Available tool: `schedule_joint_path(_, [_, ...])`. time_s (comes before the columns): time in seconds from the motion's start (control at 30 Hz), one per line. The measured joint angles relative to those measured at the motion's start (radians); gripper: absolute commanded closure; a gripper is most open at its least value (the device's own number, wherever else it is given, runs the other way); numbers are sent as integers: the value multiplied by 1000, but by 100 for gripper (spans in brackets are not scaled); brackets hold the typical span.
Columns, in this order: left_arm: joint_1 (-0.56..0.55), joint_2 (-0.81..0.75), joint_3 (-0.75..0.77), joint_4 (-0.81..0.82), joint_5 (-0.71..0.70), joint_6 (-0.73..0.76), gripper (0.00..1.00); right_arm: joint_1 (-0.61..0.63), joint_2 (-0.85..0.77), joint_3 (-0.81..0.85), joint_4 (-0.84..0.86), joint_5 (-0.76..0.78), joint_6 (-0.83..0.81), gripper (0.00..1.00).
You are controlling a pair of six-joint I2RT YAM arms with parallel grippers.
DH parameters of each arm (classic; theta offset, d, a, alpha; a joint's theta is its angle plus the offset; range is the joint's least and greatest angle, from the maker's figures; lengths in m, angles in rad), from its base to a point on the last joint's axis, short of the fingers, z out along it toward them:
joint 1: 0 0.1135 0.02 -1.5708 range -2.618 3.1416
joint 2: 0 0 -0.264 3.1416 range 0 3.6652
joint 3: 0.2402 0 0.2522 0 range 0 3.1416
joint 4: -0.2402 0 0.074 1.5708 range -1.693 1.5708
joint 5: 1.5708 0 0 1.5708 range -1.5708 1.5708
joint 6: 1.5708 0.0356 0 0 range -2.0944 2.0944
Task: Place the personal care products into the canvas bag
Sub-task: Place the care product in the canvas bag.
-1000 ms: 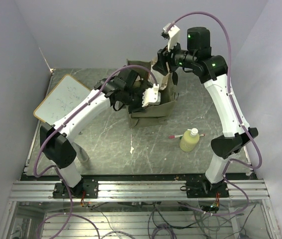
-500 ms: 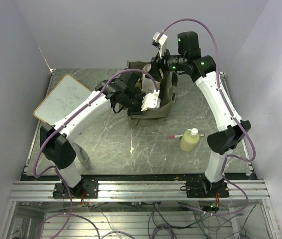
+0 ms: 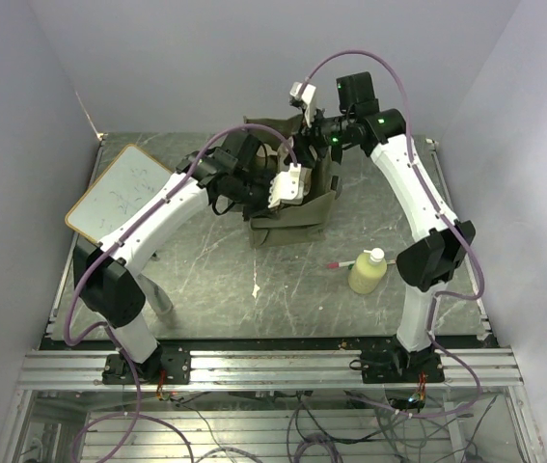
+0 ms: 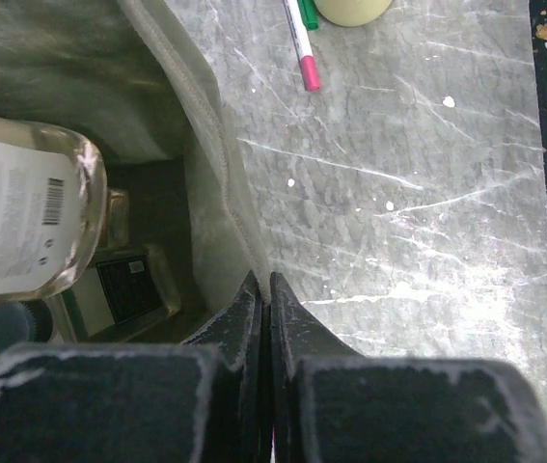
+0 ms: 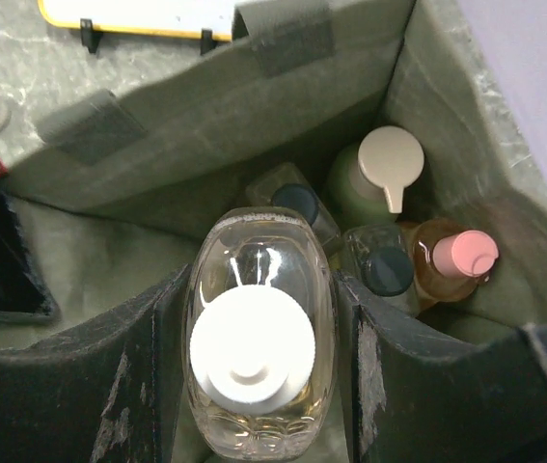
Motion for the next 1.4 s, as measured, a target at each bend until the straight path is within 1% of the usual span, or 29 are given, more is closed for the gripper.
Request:
schedule_joint_path(0.27, [7,-5,0,0,6,0,93,-6,104,2,-69,-1,-103,100])
schedule_joint_path(0.63, [7,-5,-1,-1,18,3,93,-6,211,12,-96,28,-232,100])
schedule_joint_path(0.9, [8,-5,-2,-2,24,17,93,-10,268,12,-117,17,-373,100])
schedule_joint_path(1.13, [8,-5,-2,-4,27,28,93,-10,272,3,-129,4,-474,100])
schedule_joint_path(1.23, [8,-5,-2,-7,28,35,92,-10,273,3,-144,6,-506,96])
schedule_joint_path(1.4, [8,-3,-2,-13,34,51,91,-10,279,3,-168,18,-550,86])
